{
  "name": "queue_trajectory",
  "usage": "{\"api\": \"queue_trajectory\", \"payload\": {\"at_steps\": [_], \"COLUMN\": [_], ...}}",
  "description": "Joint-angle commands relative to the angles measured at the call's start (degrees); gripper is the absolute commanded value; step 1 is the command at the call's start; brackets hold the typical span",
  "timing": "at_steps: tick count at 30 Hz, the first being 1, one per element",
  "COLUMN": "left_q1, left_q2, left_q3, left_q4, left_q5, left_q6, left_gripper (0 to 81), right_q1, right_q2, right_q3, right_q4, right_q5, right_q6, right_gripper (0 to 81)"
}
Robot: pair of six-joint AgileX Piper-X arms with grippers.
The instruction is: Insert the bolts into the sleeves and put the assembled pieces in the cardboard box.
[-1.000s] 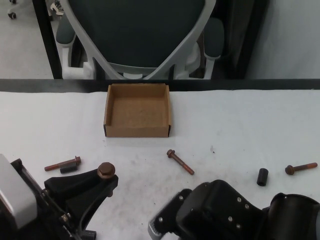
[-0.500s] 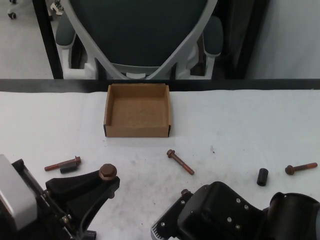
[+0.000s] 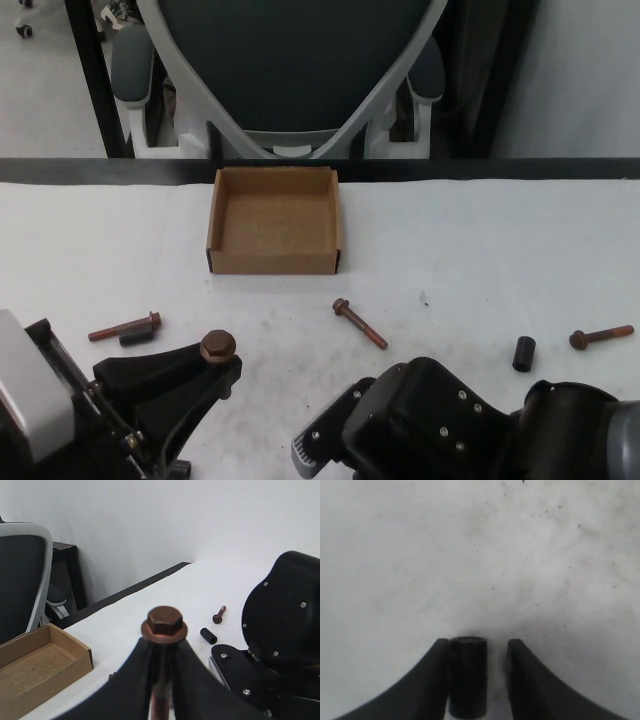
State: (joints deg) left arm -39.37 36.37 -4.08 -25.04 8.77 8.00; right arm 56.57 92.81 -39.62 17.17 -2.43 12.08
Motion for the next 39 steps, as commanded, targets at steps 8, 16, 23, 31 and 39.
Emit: {"api": "queue_trajectory", "payload": {"at_steps": [8,16,23,31,39], "left_q1": [0.10,0.10,0.10,0.10,0.10], "left_q2": [-0.68,-0.68,-0.68,-0.68,-0.68], "left_q3": [0.02,0.64,0.64,0.64,0.64], "left_q4": [-0.94,-1.38,-4.68,-6.39,-7.55], "left_q5": [0.35,0.35,4.62,4.86,5.94], "left_q6": [-0.49,-0.74,-4.39,-11.70,-19.92], "left_gripper": [0.8,0.8,0.8,0.8,0.8], "right_q1": [0.10,1.90,5.26,11.46,14.19], "right_q2": [1.73,-10.03,-21.20,-27.54,-27.86], "right_q3": [0.49,1.75,8.16,21.81,35.04], "right_q4": [-2.03,-3.15,-12.66,-38.49,-69.40], "right_q5": [-0.80,3.91,6.44,12.29,17.40], "right_q6": [-0.53,-1.97,-1.69,-0.96,-2.37], "right_gripper": [0.2,0.2,0.2,0.2,0.2]}}
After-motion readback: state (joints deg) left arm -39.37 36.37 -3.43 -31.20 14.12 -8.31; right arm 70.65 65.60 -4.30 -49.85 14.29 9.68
